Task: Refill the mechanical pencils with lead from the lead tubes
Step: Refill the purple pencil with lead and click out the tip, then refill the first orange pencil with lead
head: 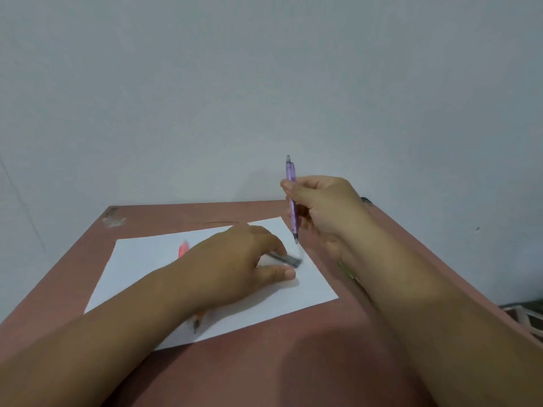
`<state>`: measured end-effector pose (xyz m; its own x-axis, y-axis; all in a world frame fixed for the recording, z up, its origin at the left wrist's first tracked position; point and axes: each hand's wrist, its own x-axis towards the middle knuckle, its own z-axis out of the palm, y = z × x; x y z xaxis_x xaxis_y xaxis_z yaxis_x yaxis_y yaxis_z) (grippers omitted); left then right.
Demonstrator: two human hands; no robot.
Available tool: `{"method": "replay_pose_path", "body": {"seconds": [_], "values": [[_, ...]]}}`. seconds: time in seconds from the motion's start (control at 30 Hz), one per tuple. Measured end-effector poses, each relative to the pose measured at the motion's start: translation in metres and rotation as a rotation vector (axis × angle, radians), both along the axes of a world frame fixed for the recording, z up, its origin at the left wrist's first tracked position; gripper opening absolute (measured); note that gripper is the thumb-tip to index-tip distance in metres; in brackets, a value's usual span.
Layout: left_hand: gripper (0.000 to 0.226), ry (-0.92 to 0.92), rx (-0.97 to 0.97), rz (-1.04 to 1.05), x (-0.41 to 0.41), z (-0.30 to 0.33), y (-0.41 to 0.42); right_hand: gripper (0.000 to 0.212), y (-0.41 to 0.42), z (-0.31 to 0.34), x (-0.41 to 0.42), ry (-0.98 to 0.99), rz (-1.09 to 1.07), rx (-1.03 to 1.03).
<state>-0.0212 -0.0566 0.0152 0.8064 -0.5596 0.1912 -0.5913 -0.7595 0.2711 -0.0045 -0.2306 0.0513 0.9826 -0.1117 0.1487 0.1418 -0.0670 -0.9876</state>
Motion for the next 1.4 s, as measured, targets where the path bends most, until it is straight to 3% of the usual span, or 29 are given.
{"method": "replay_pose_path", "body": {"seconds": [0.1, 0.2, 0.33, 0.53, 0.77, 1.13, 1.27, 1.4], "values": [[0.057, 0.000, 0.074, -0.053, -0.004, -0.006, -0.013, 0.010, -0.022, 0.011, -0.018, -0.046, -0.060, -0.257], [0.065, -0.027, 0.160, -0.067, -0.004, -0.017, -0.017, 0.002, -0.052, 0.012, -0.036, -0.062, -0.153, -0.387], [0.054, -0.075, 0.091, -0.070, -0.007, -0.023, -0.015, 0.003, -0.095, -0.002, -0.054, -0.026, -0.282, -0.648], [0.054, -0.152, 0.081, -0.091, -0.007, -0.022, -0.022, 0.023, -0.126, -0.035, -0.067, 0.093, -0.385, -0.953], [0.056, -0.120, 0.048, -0.250, -0.018, -0.019, -0.037, 0.028, -0.122, -0.058, -0.069, 0.093, -0.399, -1.014], [0.067, -0.093, -0.084, -0.127, -0.005, -0.021, -0.017, 0.028, -0.116, -0.062, -0.074, 0.047, -0.430, -1.043], [0.037, -0.058, -0.032, -0.090, -0.008, -0.012, -0.017, 0.029, -0.115, -0.061, -0.074, 0.040, -0.440, -1.090], [0.044, -0.033, -0.079, -0.036, 0.000, -0.007, 0.000, 0.029, -0.107, -0.052, -0.070, -0.020, -0.438, -1.170]]}}
